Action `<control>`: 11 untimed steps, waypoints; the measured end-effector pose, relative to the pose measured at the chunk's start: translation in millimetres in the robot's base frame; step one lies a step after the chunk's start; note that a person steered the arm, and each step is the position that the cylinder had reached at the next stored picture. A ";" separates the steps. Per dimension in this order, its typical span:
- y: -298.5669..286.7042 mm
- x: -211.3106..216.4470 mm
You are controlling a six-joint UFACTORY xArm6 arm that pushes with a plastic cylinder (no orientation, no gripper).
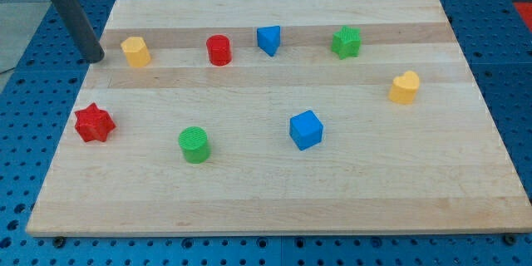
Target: Nudge the red circle
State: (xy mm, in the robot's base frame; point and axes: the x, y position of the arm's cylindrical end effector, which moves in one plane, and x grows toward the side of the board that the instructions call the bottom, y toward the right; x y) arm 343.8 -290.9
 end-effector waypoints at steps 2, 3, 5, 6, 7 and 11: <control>27.3 -31.0; 62.8 -15.4; 92.9 -8.5; 112.7 -47.1; 157.5 -41.9; 224.5 -58.9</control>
